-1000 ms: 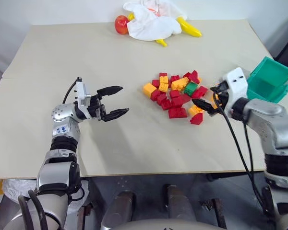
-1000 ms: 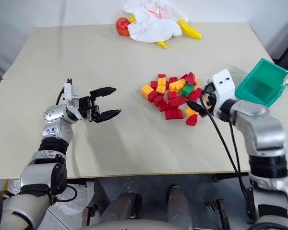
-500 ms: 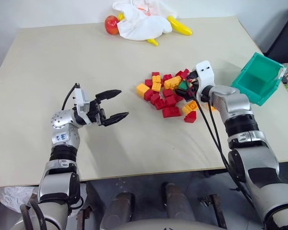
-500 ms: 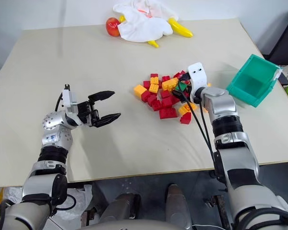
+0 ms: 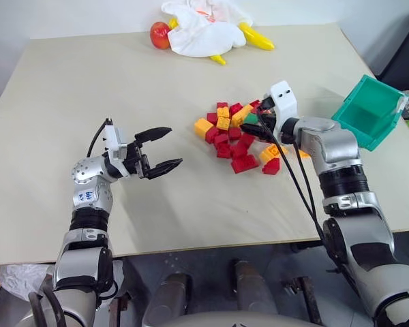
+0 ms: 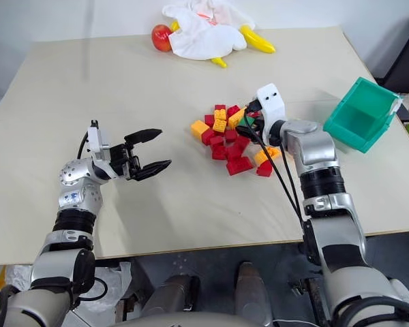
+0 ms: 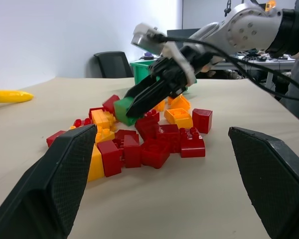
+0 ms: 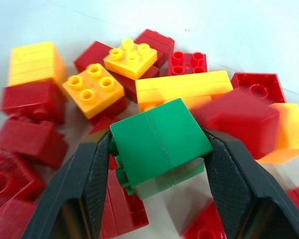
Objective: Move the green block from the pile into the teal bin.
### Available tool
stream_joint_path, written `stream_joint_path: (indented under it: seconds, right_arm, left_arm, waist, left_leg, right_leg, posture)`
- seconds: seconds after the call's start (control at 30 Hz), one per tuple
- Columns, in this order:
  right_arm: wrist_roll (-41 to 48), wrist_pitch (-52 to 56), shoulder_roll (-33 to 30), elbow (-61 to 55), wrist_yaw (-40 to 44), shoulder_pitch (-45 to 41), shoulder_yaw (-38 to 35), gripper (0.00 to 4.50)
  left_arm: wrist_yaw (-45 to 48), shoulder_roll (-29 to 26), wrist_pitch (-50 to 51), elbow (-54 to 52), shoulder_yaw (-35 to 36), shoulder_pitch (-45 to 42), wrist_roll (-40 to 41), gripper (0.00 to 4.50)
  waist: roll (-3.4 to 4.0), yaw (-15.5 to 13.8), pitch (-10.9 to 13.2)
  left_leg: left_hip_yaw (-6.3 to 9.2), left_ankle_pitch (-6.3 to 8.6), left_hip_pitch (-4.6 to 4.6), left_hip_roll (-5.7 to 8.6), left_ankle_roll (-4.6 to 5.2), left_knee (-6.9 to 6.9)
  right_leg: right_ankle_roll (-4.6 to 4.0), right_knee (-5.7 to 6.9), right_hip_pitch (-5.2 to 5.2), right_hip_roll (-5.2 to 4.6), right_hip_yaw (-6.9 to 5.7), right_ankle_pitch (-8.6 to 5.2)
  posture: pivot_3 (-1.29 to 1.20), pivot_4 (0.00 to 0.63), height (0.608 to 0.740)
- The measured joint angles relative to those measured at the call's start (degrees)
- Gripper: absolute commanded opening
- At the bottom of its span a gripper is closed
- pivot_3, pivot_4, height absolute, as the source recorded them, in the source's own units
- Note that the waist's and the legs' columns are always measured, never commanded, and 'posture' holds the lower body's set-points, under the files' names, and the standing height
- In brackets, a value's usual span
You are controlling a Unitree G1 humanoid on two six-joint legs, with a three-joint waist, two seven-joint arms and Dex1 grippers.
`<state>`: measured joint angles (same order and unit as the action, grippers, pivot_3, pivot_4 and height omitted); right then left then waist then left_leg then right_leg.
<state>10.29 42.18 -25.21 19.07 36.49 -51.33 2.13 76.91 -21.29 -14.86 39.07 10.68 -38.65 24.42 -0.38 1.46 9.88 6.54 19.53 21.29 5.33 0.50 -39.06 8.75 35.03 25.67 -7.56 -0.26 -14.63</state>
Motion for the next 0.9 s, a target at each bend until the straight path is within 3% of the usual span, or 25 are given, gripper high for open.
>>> stream_joint_path:
  seconds: [0.23,0.4,0.63,0.77,0.87,0.9]
  right_arm:
    - [5.20,8.04,-9.83,-22.95,1.69,11.07,-6.67,2.40]
    - [4.94,3.49,-16.90,-26.68,1.67,16.18,-11.96,2.40]
    - [-1.98,-11.12,-25.16,-11.96,-1.77,17.94,-15.51,2.40]
    - [-5.00,-17.54,-26.64,-0.99,-3.38,13.19,-15.07,2.40]
    - [-8.12,-24.37,-26.48,13.54,-3.98,4.30,-11.91,2.40]
    - [-8.99,-26.40,-26.26,17.83,-4.44,1.79,-10.99,2.75]
  left_arm:
    - [-1.59,4.34,1.09,1.27,-3.77,-2.95,-2.19,4.50]
    - [-5.95,9.20,0.90,4.49,-7.30,-7.10,-5.74,4.50]
    - [-16.53,12.59,0.74,9.88,-12.66,-13.00,-14.70,4.50]
    - [-21.06,12.71,1.10,11.54,-14.33,-16.30,-18.61,4.50]
    - [-22.70,13.39,1.99,13.77,-15.23,-19.96,-20.33,4.50]
    - [-22.79,13.61,2.23,14.02,-15.42,-21.07,-20.50,4.50]
  waist:
    - [0.00,-1.49,0.00]
    - [-0.01,-1.72,0.01]
    - [-0.02,-1.42,0.01]
    - [-0.02,-1.23,0.01]
    - [0.01,-1.31,0.03]
    - [0.02,-1.33,0.03]
  left_leg:
    - [-0.01,0.03,0.04,0.07,0.06,-0.02]
    - [-0.12,0.04,0.01,0.07,0.09,-0.04]
    - [-0.47,0.03,-0.09,0.09,0.15,0.01]
    - [-0.70,0.04,-0.21,0.02,0.17,0.06]
    - [-0.79,-0.01,-0.17,0.07,0.26,0.06]
    - [-0.78,-0.01,-0.17,0.06,0.26,0.06]
  right_leg:
    - [0.03,-0.06,-0.02,-0.03,-0.02,0.02]
    - [0.10,-0.11,-0.08,-0.01,0.02,0.05]
    - [0.18,-0.10,-0.05,0.04,0.32,0.10]
    - [0.21,-0.10,-0.04,0.07,0.51,0.11]
    - [0.30,-0.30,-0.01,0.04,0.58,0.20]
    - [0.30,-0.31,-0.01,0.04,0.59,0.20]
  posture:
    - [0.00,0.150,0.740]
    - [0.00,0.150,0.740]
    - [0.00,0.150,0.740]
    - [0.00,0.150,0.740]
    - [0.00,0.150,0.740]
    - [0.00,0.150,0.740]
